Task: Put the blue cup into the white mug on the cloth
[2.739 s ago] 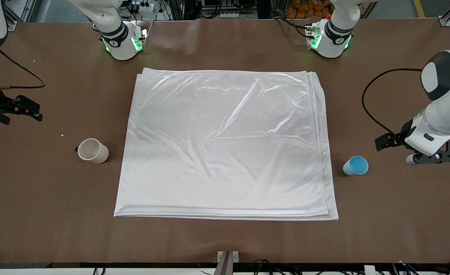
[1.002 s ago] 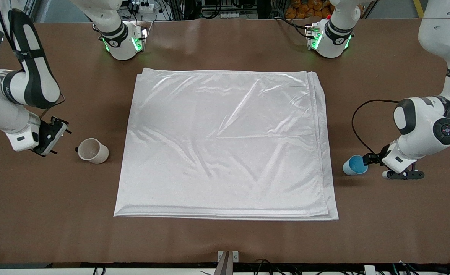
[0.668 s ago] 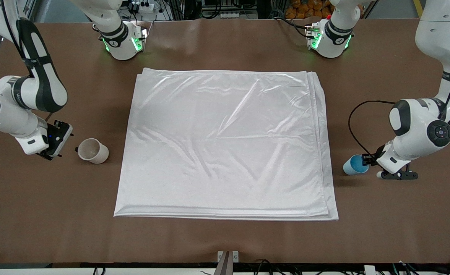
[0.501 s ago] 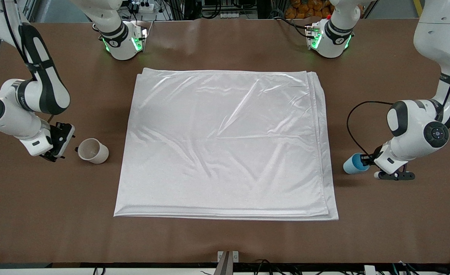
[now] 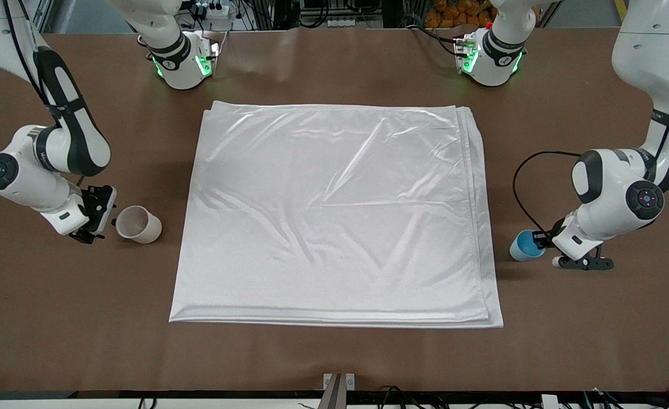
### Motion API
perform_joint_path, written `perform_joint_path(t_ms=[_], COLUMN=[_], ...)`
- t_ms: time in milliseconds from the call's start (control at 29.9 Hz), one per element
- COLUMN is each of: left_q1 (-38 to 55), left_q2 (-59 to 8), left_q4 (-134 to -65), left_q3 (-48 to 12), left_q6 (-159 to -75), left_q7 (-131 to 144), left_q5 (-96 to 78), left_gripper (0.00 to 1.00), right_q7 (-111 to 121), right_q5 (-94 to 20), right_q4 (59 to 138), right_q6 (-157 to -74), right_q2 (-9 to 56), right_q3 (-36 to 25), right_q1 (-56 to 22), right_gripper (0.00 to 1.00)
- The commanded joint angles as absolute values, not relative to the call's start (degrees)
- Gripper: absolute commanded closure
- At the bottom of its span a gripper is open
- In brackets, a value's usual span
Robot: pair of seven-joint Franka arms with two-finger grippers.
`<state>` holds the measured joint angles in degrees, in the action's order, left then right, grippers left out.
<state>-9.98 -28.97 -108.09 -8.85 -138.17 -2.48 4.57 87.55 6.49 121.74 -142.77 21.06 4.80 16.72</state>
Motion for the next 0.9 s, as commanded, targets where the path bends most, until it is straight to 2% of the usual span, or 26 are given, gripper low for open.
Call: perform_joint_path(t_ms=[0,167,401,568,668,868], left_q1=[-9.6,-9.6,-10.5,-10.2,-10.0,-10.0], left_q2=[-28.7,-26.4,-21.7,-17.1,-15.2,-14.9], left_q4=[-107.3,-107.0,-107.0,-106.3,-105.9,-103.5], left_q3=[-8.6,-9.7,-11.3,-12.1,-13.4,-14.6], left_q6=[-138.6,-138.0,-133.3,-127.7,-125.4,-123.3], left_q7=[-3.0,-2.7,-3.9,-3.7,-3.1,-3.1], left_q5=[5.9,5.8,5.3,5.3,5.2,5.3], left_gripper=[1.00,1.00,1.00,1.00,1.00,1.00], right_q7=[89.6,91.1,91.4,92.1,92.8,92.9], right_q5=[6.5,6.4,6.4,6.4,6.4,6.4], right_q4=[122.6,123.9,124.1,124.3,124.3,124.2], right_q6=[-144.7,-146.6,-146.9,-147.0,-147.3,-147.4], right_q2=[21.9,22.1,22.1,22.1,22.1,22.1], right_q3=[5.4,5.4,5.4,5.4,5.4,5.4], right_q1=[17.3,17.4,17.4,17.4,17.4,17.4], right_gripper=[0.00,0.00,0.15,0.38,0.59,0.86])
